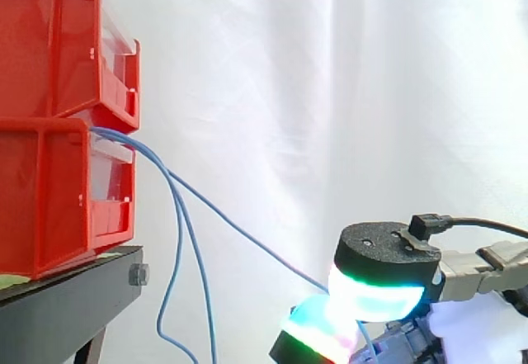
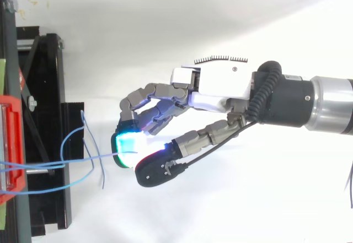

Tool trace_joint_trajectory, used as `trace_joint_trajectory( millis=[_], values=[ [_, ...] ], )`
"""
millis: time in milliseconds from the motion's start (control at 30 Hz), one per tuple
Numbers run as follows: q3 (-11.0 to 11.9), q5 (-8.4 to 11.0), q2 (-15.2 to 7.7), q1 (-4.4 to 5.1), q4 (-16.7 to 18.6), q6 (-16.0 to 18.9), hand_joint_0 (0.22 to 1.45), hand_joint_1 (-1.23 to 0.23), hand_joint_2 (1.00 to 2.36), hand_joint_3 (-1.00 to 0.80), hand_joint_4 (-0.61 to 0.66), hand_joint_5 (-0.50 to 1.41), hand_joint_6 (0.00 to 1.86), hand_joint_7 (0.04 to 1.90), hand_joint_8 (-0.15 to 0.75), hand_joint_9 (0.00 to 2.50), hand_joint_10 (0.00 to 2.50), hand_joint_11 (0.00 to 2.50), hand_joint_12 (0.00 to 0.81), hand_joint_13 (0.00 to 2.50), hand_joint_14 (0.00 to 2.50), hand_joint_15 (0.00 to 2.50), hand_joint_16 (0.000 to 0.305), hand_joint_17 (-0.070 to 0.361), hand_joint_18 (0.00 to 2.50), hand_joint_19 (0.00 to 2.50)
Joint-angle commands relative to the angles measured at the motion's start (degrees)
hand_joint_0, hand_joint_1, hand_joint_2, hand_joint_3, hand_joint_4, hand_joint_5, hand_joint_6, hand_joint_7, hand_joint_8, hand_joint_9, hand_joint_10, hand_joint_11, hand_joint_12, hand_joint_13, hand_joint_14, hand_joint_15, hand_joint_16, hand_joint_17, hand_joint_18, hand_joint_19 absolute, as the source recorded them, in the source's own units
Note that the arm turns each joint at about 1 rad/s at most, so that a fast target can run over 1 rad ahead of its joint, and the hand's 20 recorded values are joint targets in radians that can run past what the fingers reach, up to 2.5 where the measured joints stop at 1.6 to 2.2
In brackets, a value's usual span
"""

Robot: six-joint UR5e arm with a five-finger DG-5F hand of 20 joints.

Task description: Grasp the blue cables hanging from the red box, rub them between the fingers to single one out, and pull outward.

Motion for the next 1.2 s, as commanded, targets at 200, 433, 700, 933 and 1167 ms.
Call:
trace_joint_trajectory(
  millis=[200, 433, 700, 933, 1167],
  values=[
    [0.0, 0.03, 0.0, 0.0, 0.0, 0.0, 0.57, -0.83, 1.01, -0.06, -0.02, -0.03, 0.77, 1.19, 0.235, 0.75, 0.0, 0.0, 0.362, 0.52, 0.0, 0.06, 0.05, 0.112, 0.63, 0.25],
    [-0.1, 0.03, 0.0, 0.0, 0.0, 0.0, 0.57, -0.84, 1.01, -0.03, -0.01, -0.02, 0.77, 1.19, 0.248, 0.81, 0.0, 0.0, 0.371, 0.57, 0.0, 0.07, 0.051, 0.114, 0.67, 0.25],
    [0.0, 0.03, 0.0, 0.0, 0.0, 0.0, 0.57, -0.85, 1.0, 0.0, -0.02, -0.01, 0.76, 1.18, 0.256, 0.96, 0.0, 0.06, 0.302, 0.61, 0.0, 0.11, 0.045, 0.101, 0.59, 0.2],
    [0.0, 0.03, 0.0, 0.0, 0.0, 0.0, 0.57, -0.84, 1.0, 0.0, -0.01, -0.01, 0.77, 1.14, 0.258, 0.97, 0.0, 0.07, 0.356, 0.67, 0.0, 0.11, 0.049, 0.11, 0.64, 0.21],
    [0.0, 0.03, 0.0, 0.09, 0.0, 0.0, 0.57, -0.83, 1.0, -0.01, 0.0, -0.01, 0.77, 1.15, 0.266, 0.95, 0.0, 0.06, 0.367, 0.69, 0.0, 0.13, 0.05, 0.113, 0.69, 0.23]
  ],
)
